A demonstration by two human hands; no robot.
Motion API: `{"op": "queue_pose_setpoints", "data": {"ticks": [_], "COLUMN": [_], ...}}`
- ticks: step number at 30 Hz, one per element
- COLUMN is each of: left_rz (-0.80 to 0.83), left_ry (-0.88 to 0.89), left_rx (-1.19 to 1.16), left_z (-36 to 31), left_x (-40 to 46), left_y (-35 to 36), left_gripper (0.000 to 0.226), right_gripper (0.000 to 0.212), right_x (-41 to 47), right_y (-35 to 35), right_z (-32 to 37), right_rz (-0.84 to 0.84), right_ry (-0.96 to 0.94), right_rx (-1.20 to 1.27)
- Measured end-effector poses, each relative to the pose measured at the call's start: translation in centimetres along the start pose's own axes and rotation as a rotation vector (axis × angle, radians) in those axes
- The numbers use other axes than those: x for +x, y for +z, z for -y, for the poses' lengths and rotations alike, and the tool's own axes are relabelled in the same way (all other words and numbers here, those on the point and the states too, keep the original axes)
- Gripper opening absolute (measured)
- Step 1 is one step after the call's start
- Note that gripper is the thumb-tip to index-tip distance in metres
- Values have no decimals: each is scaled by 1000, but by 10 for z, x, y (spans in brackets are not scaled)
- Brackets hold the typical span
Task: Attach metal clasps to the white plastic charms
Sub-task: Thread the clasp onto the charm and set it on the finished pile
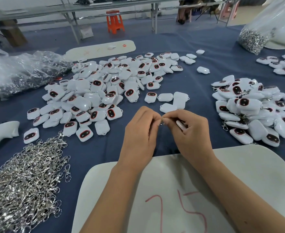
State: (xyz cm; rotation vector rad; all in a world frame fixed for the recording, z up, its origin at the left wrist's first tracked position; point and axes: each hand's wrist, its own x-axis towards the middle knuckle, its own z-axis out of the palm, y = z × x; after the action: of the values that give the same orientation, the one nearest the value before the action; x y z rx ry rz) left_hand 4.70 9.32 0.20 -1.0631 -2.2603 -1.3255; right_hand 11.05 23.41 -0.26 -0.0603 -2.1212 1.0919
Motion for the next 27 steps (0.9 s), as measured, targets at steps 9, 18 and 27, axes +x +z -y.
{"op": "queue_pose_setpoints", "data": {"ticks": [9,18,27], "left_rz": [11,12,-6], "left_ry": [18,-19,3], "left_rx": [-28,-33,-76], "left_z": [1,5,3], "left_x": [1,-1,-1], "left_y": [3,1,-1], "left_gripper": [16,17,19], "right_gripper": [14,17,15], "right_x": [2,4,2], "right_y": [0,-1,-3], "right_z": [-3,-5,-5], "right_rz": [38,93,88], "right_ry": [-6,-233,-123], "right_rx": [6,-288,-107]}}
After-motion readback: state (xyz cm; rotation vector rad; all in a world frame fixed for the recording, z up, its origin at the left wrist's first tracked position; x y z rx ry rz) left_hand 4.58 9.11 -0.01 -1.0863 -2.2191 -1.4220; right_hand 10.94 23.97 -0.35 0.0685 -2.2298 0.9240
